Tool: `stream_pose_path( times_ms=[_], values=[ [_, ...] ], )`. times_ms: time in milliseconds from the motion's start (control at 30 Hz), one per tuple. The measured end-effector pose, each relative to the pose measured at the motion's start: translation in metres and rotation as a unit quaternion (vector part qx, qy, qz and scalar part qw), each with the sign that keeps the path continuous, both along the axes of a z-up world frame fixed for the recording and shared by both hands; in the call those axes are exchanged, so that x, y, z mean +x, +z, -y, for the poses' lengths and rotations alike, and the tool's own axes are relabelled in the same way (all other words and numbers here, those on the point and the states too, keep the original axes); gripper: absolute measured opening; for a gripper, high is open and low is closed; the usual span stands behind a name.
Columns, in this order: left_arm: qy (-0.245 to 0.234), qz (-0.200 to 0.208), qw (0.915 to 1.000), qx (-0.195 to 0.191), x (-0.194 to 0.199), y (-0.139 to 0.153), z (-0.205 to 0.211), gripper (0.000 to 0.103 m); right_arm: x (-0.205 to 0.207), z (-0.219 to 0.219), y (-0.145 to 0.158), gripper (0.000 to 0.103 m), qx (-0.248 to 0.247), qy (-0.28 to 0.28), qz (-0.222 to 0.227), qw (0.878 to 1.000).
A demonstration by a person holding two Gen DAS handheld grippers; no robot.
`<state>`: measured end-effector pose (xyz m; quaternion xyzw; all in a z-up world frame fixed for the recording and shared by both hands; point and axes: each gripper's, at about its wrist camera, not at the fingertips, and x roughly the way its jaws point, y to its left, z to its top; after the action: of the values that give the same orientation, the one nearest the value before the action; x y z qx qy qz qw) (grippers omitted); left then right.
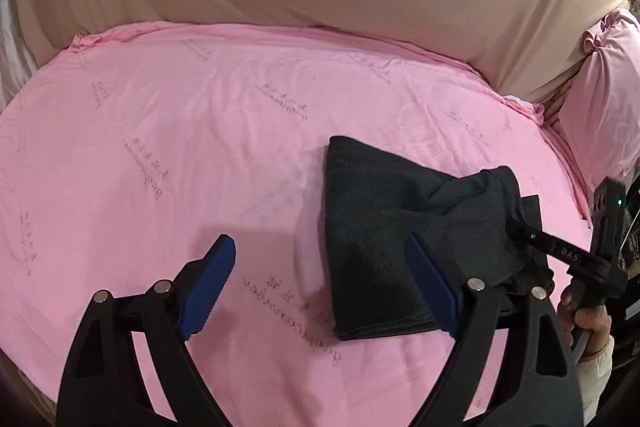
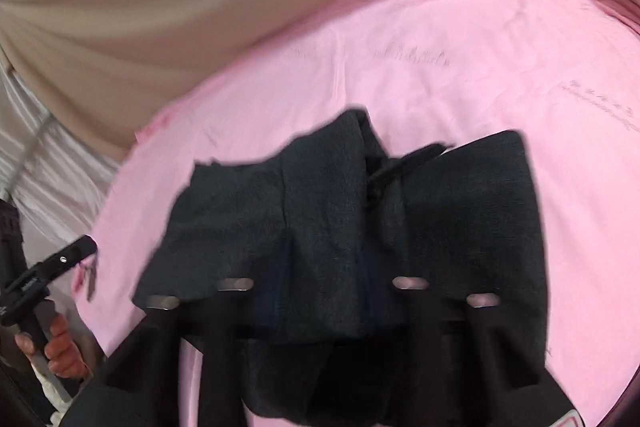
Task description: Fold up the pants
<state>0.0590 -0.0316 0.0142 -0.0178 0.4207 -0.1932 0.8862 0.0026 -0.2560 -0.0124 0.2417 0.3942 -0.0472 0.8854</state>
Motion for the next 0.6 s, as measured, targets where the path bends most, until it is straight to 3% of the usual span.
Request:
stream_pose_path(
  times_ms=[100, 133, 200, 233, 333, 433, 533, 600],
  values=[
    [-0.010, -0.007, 0.9999, 0.006, -0.001, -0.009, -0.002, 0.084, -0.014, -0.015, 0.068, 0.027, -0.029, 0.027, 0.076, 0.996],
    [-0.015, -0.008, 0.9998, 0.007, -0.002, -0.011, -0.002, 0.084, -0.023, -0.022, 0.090, 0.006, -0.034, 0.033, 0.103, 0.994],
    [-0.027, -0.010, 0.9996, 0.003, -0.006, -0.012, 0.000, 0.084, -0.043, -0.029, 0.125, 0.005, -0.047, 0.049, 0.143, 0.987],
    [-0.038, -0.012, 0.9992, 0.000, -0.008, -0.014, 0.004, 0.084, -0.048, -0.031, 0.128, 0.005, -0.054, 0.051, 0.144, 0.987],
    [-0.065, -0.018, 0.9977, -0.001, -0.013, -0.020, 0.013, 0.084, -0.051, -0.025, 0.082, 0.006, -0.081, 0.036, 0.063, 0.994],
    [-0.092, -0.026, 0.9953, 0.014, -0.017, -0.030, 0.029, 0.084, -0.061, -0.008, 0.022, 0.013, -0.058, -0.005, -0.019, 0.998],
    [-0.118, -0.016, 0.9920, 0.044, -0.027, -0.036, 0.046, 0.086, -0.091, -0.008, 0.007, 0.021, -0.036, -0.007, -0.001, 0.999],
    [-0.128, -0.006, 0.9906, 0.049, -0.032, -0.036, 0.051, 0.091, -0.108, -0.011, 0.008, 0.037, -0.039, 0.006, 0.014, 0.999]
  ],
)
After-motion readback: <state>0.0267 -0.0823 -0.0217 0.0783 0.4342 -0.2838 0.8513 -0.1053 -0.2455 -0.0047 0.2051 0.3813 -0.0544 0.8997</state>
